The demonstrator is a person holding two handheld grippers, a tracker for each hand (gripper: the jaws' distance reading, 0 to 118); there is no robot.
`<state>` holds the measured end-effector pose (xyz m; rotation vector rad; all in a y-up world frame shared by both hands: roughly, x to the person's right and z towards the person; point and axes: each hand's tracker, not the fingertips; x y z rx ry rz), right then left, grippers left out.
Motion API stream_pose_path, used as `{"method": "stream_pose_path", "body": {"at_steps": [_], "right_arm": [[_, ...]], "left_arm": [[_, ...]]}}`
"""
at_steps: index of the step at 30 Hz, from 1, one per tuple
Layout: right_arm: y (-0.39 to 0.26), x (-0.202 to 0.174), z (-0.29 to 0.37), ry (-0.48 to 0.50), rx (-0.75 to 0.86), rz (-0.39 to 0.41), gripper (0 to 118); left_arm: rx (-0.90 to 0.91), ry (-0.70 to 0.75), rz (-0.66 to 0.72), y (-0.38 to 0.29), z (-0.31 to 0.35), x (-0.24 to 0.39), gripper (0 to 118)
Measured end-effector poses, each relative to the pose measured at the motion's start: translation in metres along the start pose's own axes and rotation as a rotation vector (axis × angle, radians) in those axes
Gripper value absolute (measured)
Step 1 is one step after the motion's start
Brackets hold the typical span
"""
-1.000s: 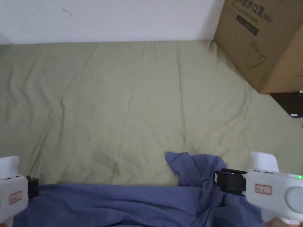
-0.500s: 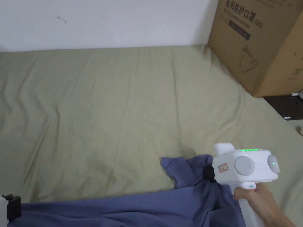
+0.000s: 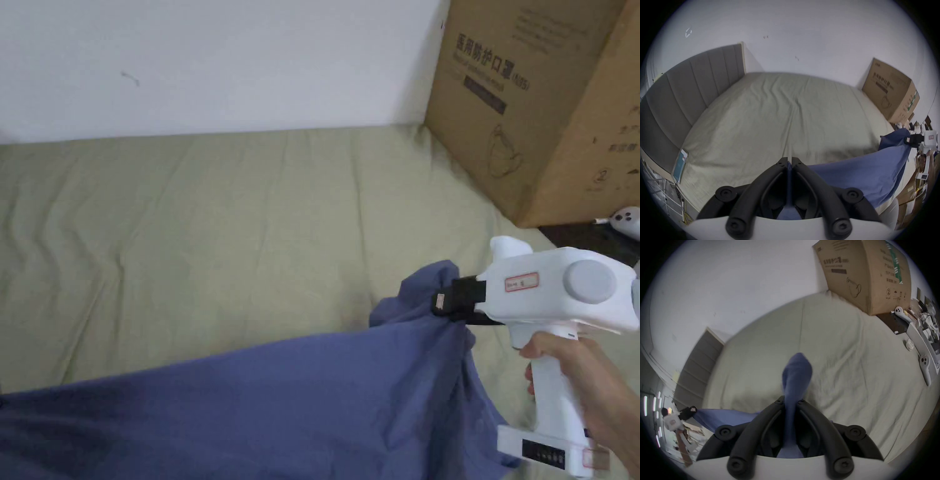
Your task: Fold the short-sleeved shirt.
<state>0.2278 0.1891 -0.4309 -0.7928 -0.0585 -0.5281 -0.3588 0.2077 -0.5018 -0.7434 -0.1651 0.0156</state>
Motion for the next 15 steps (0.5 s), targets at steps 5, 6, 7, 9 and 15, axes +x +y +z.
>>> {"method": "stream_pose_path", "body": {"at_steps": [5, 6, 7, 9, 15], "right_arm": [[0.039, -0.024, 0.050, 0.060, 0.092, 0.030, 9], [0.047, -0.031, 0.058, 0.053, 0.113, 0.058, 9], [0.054, -0.038, 0.065, 0.049, 0.127, 0.072, 9], [0.073, -0.053, 0.077, 0.052, 0.146, 0.100, 9], [0.129, -0.090, 0.103, 0.043, 0.242, 0.167, 8]], "left_arm": [[0.150, -0.031, 0.014, 0.052, 0.032, 0.001, 6], [0.158, -0.031, 0.003, 0.062, 0.038, 0.004, 6], [0.195, -0.029, -0.011, 0.071, 0.043, 0.007, 6], [0.240, -0.012, -0.047, 0.092, 0.054, 0.014, 6], [0.340, -0.035, -0.032, 0.151, 0.070, 0.018, 5]]}}
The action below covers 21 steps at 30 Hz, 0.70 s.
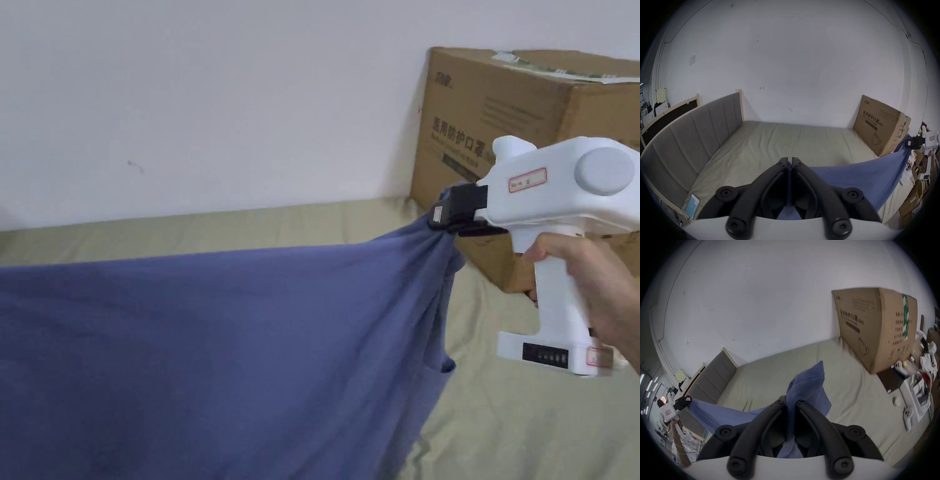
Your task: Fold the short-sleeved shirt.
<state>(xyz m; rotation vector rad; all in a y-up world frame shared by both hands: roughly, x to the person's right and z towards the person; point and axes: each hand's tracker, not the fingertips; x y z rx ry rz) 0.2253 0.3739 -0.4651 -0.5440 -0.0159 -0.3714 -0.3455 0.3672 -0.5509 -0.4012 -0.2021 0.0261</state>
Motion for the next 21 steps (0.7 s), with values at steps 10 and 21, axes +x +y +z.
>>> {"method": "stream_pose_path", "body": {"at_steps": [10, 21], "right_arm": [[0.105, -0.029, -0.007, -0.012, 0.108, 0.022, 7], [0.234, -0.073, 0.003, -0.006, 0.250, 0.002, 7]], "left_arm": [[0.096, -0.028, 0.012, 0.100, -0.034, 0.001, 5], [0.210, 0.020, -0.026, 0.222, -0.077, 0.006, 5]]}}
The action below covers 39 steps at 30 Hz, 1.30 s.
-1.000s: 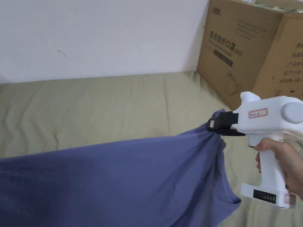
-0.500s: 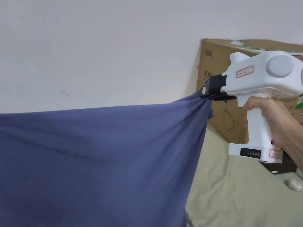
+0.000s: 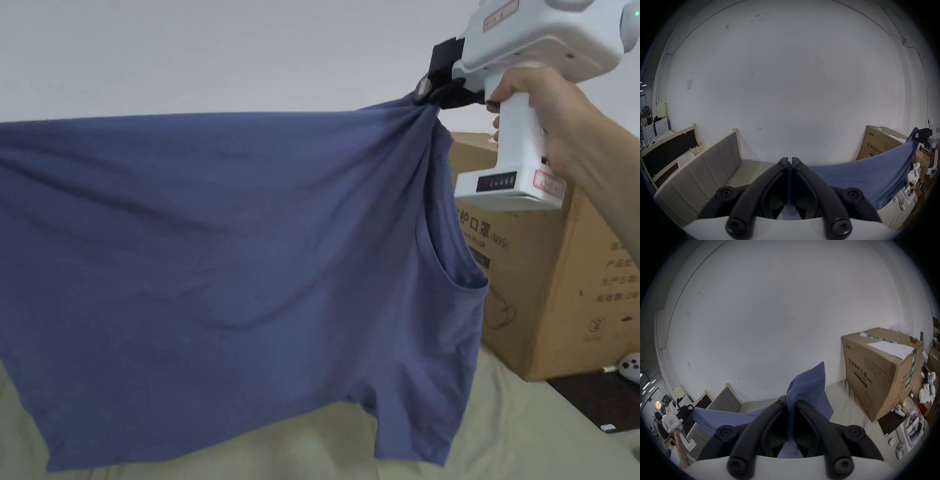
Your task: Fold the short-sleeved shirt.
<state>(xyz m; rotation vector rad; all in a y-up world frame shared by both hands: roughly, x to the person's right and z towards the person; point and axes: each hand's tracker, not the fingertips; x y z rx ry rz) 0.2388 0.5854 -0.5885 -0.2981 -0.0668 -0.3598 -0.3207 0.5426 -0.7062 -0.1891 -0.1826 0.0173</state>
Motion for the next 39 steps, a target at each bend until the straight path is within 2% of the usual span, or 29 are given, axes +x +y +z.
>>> {"method": "stream_pose_path", "body": {"at_steps": [3, 7, 13, 17, 20, 25, 29, 32, 35, 39], "right_arm": [[0.017, -0.003, -0.001, 0.011, 0.032, -0.018, 7], [0.023, 0.000, -0.008, -0.011, 0.036, 0.008, 7], [-0.026, 0.026, -0.036, -0.039, -0.035, -0.002, 7], [-0.087, 0.059, -0.072, -0.081, -0.157, -0.040, 7], [-0.146, 0.086, -0.102, -0.139, -0.273, -0.039, 7], [-0.256, 0.133, -0.142, -0.222, -0.431, -0.120, 7], [-0.331, 0.159, -0.146, -0.282, -0.541, -0.178, 7], [-0.363, 0.177, -0.133, -0.268, -0.564, -0.207, 7], [-0.386, 0.189, -0.105, -0.248, -0.568, -0.213, 7], [-0.416, 0.183, -0.042, -0.217, -0.555, -0.183, 7]], "left_arm": [[0.007, 0.010, -0.001, 0.016, -0.013, 0.003, 5], [0.035, 0.014, -0.011, 0.018, -0.027, 0.007, 5], [0.016, 0.025, 0.008, -0.025, -0.054, 0.014, 5], [-0.103, 0.029, -0.023, -0.091, -0.078, 0.022, 5], [-0.214, 0.016, -0.024, -0.158, -0.094, 0.028, 5], [-0.445, 0.027, -0.022, -0.276, -0.115, 0.034, 5], [-0.561, 0.007, 0.009, -0.352, -0.102, 0.035, 5], [-0.622, 0.003, 0.034, -0.383, -0.080, 0.028, 5], [-0.621, -0.014, 0.058, -0.394, -0.047, 0.020, 5], [-0.619, -0.037, 0.051, -0.407, 0.018, 0.016, 5]]}}
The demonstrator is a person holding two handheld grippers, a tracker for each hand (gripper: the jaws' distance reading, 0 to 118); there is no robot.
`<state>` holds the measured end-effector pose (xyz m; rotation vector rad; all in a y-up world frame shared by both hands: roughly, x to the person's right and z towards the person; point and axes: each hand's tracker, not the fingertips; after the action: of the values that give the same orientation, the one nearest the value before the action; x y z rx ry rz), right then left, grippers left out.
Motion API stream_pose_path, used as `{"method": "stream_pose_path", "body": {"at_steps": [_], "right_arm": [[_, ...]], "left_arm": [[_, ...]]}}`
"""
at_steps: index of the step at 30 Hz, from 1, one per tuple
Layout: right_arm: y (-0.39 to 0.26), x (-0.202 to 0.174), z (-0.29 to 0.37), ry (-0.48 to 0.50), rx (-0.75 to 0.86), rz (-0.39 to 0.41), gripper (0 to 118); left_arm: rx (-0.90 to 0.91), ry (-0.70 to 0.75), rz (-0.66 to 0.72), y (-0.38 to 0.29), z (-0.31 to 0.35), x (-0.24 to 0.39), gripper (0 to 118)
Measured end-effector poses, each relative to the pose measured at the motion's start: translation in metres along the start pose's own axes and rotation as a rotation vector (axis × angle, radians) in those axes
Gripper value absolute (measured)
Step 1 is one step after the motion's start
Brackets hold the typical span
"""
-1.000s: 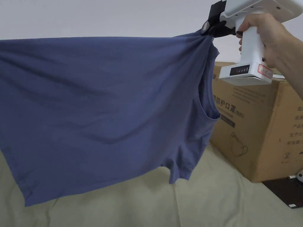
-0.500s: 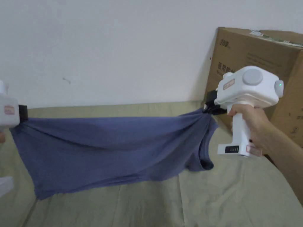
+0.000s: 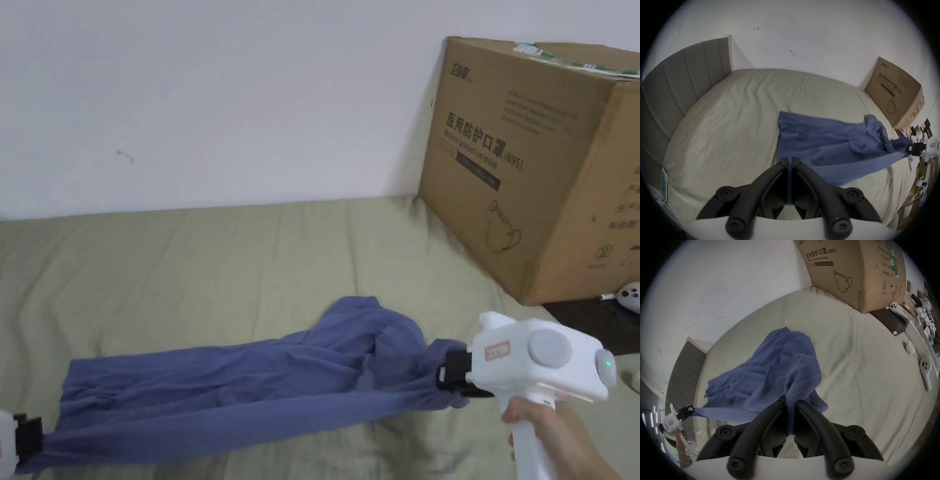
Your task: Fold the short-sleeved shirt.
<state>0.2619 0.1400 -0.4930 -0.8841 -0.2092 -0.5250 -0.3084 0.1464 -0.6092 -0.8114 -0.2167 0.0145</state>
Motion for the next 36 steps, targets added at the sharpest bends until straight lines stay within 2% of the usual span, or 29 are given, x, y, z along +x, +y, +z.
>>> {"method": "stream_pose_path", "body": {"at_steps": [3, 10, 11, 14, 16, 18, 19, 20, 22, 23, 28, 30, 31, 32, 33, 34, 35, 36], "right_arm": [[-0.049, 0.007, 0.031, 0.006, 0.001, 0.031, 7], [-0.158, 0.029, 0.091, 0.001, -0.064, 0.016, 7], [-0.174, 0.032, 0.096, 0.008, -0.070, 0.024, 7], [-0.211, 0.036, 0.104, -0.021, -0.107, 0.037, 7], [-0.224, 0.042, 0.106, -0.024, -0.114, 0.026, 7], [-0.229, 0.047, 0.108, -0.009, -0.099, -0.028, 9], [-0.231, 0.049, 0.108, 0.003, -0.081, -0.045, 18], [-0.231, 0.049, 0.108, -0.005, -0.080, -0.049, 37], [-0.230, 0.047, 0.112, -0.056, -0.079, -0.049, 99], [-0.229, 0.046, 0.114, -0.057, -0.080, -0.029, 104], [-0.215, 0.034, 0.139, -0.118, -0.002, 0.099, 103], [-0.207, 0.027, 0.151, -0.099, 0.017, 0.110, 102], [-0.203, 0.023, 0.157, -0.051, 0.045, 0.112, 93], [-0.199, 0.019, 0.165, -0.027, 0.068, 0.094, 75], [-0.195, 0.016, 0.172, -0.005, 0.093, 0.079, 51], [-0.190, 0.011, 0.181, 0.015, 0.143, 0.070, 25], [-0.185, 0.009, 0.184, 0.016, 0.179, 0.062, 20], [-0.179, 0.007, 0.184, 0.006, 0.183, 0.063, 18]], "left_arm": [[-0.010, 0.009, -0.041, -0.041, 0.034, -0.002, 5], [-0.045, 0.033, -0.041, -0.131, 0.114, -0.017, 5], [-0.069, 0.070, -0.059, -0.143, 0.119, -0.020, 5], [-0.106, 0.060, -0.047, -0.171, 0.131, -0.026, 5], [-0.131, 0.035, -0.019, -0.182, 0.134, -0.030, 5], [-0.129, 0.033, -0.023, -0.188, 0.137, -0.031, 6], [-0.125, 0.029, -0.015, -0.190, 0.136, -0.032, 12], [-0.135, 0.023, 0.000, -0.189, 0.135, -0.032, 27], [-0.139, 0.032, 0.008, -0.187, 0.135, -0.032, 90], [-0.154, 0.028, 0.000, -0.185, 0.137, -0.030, 90], [-0.082, -0.010, -0.007, -0.165, 0.161, -0.017, 90], [-0.051, -0.034, -0.002, -0.156, 0.168, -0.010, 90], [-0.030, -0.059, 0.006, -0.153, 0.167, -0.009, 89], [0.000, -0.087, 0.021, -0.149, 0.170, -0.005, 86], [0.010, -0.108, 0.026, -0.145, 0.172, -0.002, 78], [0.023, -0.114, 0.029, -0.142, 0.174, 0.002, 55], [0.037, -0.107, 0.036, -0.138, 0.173, 0.006, 28], [0.041, -0.093, 0.037, -0.135, 0.170, 0.009, 7]]}}
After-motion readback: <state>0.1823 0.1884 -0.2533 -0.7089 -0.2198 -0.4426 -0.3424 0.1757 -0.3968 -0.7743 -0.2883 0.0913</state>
